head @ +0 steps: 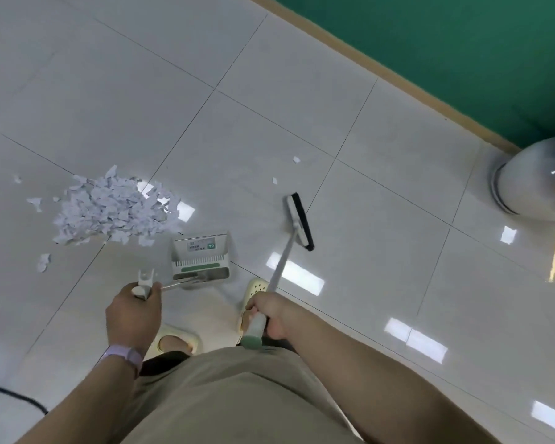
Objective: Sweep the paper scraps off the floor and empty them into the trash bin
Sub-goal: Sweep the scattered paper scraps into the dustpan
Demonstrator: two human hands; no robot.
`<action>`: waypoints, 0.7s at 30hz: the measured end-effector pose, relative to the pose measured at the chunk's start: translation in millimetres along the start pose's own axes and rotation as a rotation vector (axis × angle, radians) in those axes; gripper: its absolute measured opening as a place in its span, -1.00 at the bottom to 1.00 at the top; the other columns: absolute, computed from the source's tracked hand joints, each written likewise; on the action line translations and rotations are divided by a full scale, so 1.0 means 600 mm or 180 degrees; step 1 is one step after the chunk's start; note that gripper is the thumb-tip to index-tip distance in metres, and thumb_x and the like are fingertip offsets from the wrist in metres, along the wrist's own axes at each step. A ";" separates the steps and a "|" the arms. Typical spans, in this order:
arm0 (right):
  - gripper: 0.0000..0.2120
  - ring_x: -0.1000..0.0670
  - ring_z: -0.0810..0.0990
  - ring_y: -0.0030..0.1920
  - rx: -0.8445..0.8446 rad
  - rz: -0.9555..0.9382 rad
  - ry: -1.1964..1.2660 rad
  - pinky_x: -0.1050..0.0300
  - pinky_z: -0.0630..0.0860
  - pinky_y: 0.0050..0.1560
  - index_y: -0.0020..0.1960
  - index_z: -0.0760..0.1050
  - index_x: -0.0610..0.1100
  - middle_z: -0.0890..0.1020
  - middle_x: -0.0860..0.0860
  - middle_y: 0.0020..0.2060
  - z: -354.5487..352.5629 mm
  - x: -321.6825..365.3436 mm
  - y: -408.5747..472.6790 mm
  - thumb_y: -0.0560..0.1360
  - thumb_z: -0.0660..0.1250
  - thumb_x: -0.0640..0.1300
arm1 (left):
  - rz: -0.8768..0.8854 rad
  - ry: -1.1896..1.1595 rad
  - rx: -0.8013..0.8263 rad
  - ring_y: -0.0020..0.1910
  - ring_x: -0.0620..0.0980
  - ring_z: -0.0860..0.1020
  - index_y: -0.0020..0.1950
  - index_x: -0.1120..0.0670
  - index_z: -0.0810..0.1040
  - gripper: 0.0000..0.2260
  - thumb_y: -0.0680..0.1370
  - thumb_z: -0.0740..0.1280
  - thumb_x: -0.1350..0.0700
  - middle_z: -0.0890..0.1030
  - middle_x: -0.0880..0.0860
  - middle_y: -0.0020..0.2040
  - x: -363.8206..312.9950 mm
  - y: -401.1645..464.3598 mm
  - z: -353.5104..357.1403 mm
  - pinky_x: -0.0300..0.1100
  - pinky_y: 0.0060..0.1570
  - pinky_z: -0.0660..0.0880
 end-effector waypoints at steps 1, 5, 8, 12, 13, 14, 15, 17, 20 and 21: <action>-0.94 0.02 0.33 -0.57 0.0072 0.0058 -0.0039 0.25 0.42 -0.52 -0.05 0.34 -0.20 0.33 -0.02 -0.56 0.020 -0.005 -0.003 0.56 0.18 -0.32 | -0.0080 -0.0024 -0.0044 -0.29 0.21 0.54 -0.20 0.12 0.55 -0.72 0.59 0.34 -0.05 0.60 0.12 -0.34 0.000 -0.002 -0.002 -0.04 -0.24 0.45; -0.92 -0.03 0.35 -0.57 0.0293 0.0149 -0.0166 0.32 0.43 -0.50 0.00 0.41 -0.21 0.35 -0.05 -0.61 0.074 0.000 -0.024 0.58 0.26 -0.19 | -0.0291 -0.0103 -0.0175 -0.27 0.24 0.53 -0.24 0.14 0.46 -0.72 0.59 0.36 0.01 0.58 0.16 -0.35 -0.002 -0.008 -0.019 -0.04 -0.21 0.43; -0.86 0.00 0.41 -0.57 0.0235 -0.0101 -0.0438 0.34 0.44 -0.49 0.01 0.49 -0.22 0.41 -0.04 -0.62 0.085 0.034 -0.036 0.59 0.28 -0.13 | -0.0359 -0.0166 -0.0251 -0.27 0.23 0.53 -0.23 0.12 0.49 -0.75 0.59 0.36 0.02 0.58 0.13 -0.34 0.002 -0.012 -0.041 -0.02 -0.20 0.46; -0.94 0.07 0.40 -0.59 0.0600 -0.0078 -0.0040 0.30 0.34 -0.63 -0.07 0.42 -0.17 0.42 0.00 -0.54 0.081 0.095 -0.045 0.57 0.28 -0.25 | -0.0372 -0.0214 -0.0367 -0.27 0.21 0.50 -0.22 0.13 0.47 -0.76 0.58 0.37 0.05 0.57 0.11 -0.33 0.027 -0.001 -0.078 -0.05 -0.21 0.42; -0.90 0.08 0.39 -0.60 0.0651 -0.0020 0.0186 0.30 0.34 -0.64 -0.10 0.38 -0.15 0.41 0.00 -0.51 0.082 0.103 -0.047 0.56 0.27 -0.27 | -0.0382 -0.0218 -0.0361 -0.28 0.20 0.50 -0.23 0.14 0.48 -0.76 0.58 0.37 0.05 0.57 0.11 -0.34 0.037 0.006 -0.087 -0.05 -0.22 0.42; -0.87 0.09 0.40 -0.59 0.0681 -0.0025 0.0368 0.30 0.35 -0.65 -0.13 0.36 -0.14 0.40 0.00 -0.50 0.081 0.106 -0.049 0.56 0.25 -0.28 | -0.0397 -0.0210 -0.0329 -0.27 0.19 0.51 -0.23 0.13 0.49 -0.76 0.58 0.37 0.05 0.57 0.10 -0.34 0.046 0.013 -0.095 -0.05 -0.22 0.44; -0.85 0.08 0.41 -0.58 0.0687 -0.0044 0.0522 0.30 0.36 -0.64 -0.15 0.34 -0.14 0.40 -0.01 -0.48 0.085 0.106 -0.056 0.55 0.23 -0.30 | -0.0396 -0.0198 -0.0301 -0.27 0.19 0.51 -0.22 0.13 0.50 -0.76 0.58 0.37 0.04 0.58 0.10 -0.33 0.054 0.021 -0.101 -0.04 -0.23 0.45; -0.85 0.07 0.44 -0.55 0.0653 -0.0212 0.0628 0.30 0.37 -0.62 -0.19 0.34 -0.16 0.43 -0.04 -0.46 0.094 0.110 -0.075 0.53 0.20 -0.33 | -0.0391 -0.0233 -0.0268 -0.27 0.18 0.52 -0.21 0.11 0.53 -0.78 0.58 0.36 0.03 0.58 0.10 -0.32 0.064 0.040 -0.112 -0.06 -0.26 0.44; -0.94 0.04 0.50 -0.55 0.0285 -0.0663 0.0621 0.31 0.40 -0.59 -0.09 0.39 -0.22 0.55 -0.12 -0.39 0.091 0.132 -0.098 0.53 0.19 -0.34 | -0.0412 -0.0350 -0.0227 -0.24 0.20 0.52 -0.18 0.13 0.54 -0.79 0.59 0.35 0.04 0.58 0.11 -0.29 0.069 0.062 -0.117 -0.08 -0.27 0.38; -0.95 0.03 0.52 -0.55 0.0153 -0.0758 0.0722 0.31 0.42 -0.58 -0.02 0.39 -0.24 0.58 -0.15 -0.35 0.083 0.142 -0.103 0.54 0.20 -0.34 | -0.0417 -0.0381 -0.0223 -0.22 0.21 0.52 -0.16 0.13 0.54 -0.80 0.59 0.35 0.04 0.58 0.11 -0.28 0.073 0.066 -0.118 -0.07 -0.26 0.38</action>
Point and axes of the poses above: each hand's wrist, its own y-axis towards the middle knuckle, its own z-axis out of the palm, x = y × z, the point moved 1 cm from there along y, towards the middle knuckle
